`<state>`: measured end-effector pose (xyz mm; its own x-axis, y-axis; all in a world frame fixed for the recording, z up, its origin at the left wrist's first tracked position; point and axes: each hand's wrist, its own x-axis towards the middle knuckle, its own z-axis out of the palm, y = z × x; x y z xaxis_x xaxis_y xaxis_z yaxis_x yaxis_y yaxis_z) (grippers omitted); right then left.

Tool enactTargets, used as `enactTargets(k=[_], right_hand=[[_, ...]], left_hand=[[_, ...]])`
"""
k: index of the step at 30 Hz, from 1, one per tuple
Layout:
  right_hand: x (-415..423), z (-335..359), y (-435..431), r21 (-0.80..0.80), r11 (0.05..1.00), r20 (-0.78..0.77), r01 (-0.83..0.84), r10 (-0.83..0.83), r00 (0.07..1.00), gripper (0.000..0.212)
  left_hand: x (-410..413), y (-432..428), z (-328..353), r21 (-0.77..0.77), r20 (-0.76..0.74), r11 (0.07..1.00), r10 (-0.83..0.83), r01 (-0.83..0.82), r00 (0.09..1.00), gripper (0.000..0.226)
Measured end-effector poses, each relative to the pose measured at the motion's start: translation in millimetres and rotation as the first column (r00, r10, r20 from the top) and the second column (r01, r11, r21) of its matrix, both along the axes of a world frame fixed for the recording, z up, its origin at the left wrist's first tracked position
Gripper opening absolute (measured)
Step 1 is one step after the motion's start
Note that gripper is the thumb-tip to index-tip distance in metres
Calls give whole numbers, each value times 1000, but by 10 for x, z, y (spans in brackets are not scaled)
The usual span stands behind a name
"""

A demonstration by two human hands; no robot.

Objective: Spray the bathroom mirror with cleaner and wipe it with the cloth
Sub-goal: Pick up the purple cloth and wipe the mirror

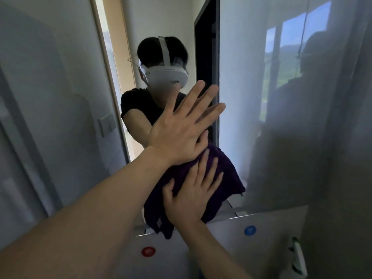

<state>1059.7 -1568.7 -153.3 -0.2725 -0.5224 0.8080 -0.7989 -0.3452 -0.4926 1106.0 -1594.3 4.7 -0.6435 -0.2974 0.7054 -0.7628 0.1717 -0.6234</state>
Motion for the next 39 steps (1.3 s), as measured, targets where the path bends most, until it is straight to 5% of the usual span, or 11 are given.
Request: enactTargets(k=[12,15,18,20,22,24,27,29,32,36,39], right_hand=[[-121,61,245,251,968,-321,-23,105,941,85],[-96,-16,385,309,948,-568,-69,242,787,101],[-50,-167,575,461,874,-713,-152,467,524,88],[-103,-235,672,549,822,-708,-152,554,438,81],[-208,-248,773,603,775,-634,-189,609,475,68],[-357,-232,912,608,723,-436,-328,649,623,60],[-612,-180,1154,502,622,231,-601,573,786,52],[-827,-115,1327,428,598,542,-677,430,722,48],[-1188,12,1592,320,535,785,-782,314,535,42],[-1625,173,2025,230,506,869,-831,278,410,50],[-1858,180,2270,196,520,905,-832,230,357,43]], left_hand=[[-67,167,74,109,4,992,65,-65,998,66],[-194,319,105,187,-36,977,111,-102,993,63],[-189,528,223,267,-35,956,138,-124,990,63],[-68,713,292,287,-52,952,125,-105,991,62],[99,945,284,294,-80,952,115,-87,990,60],[267,1177,208,407,-132,908,167,-100,977,59],[473,1412,108,767,-135,605,475,-212,870,47],[576,1503,14,897,-102,401,600,-188,794,30],[561,1640,-267,936,-225,350,646,-22,729,24],[166,1933,-994,854,-503,284,667,437,550,14],[-321,2197,-1575,651,-645,271,691,709,328,22]])
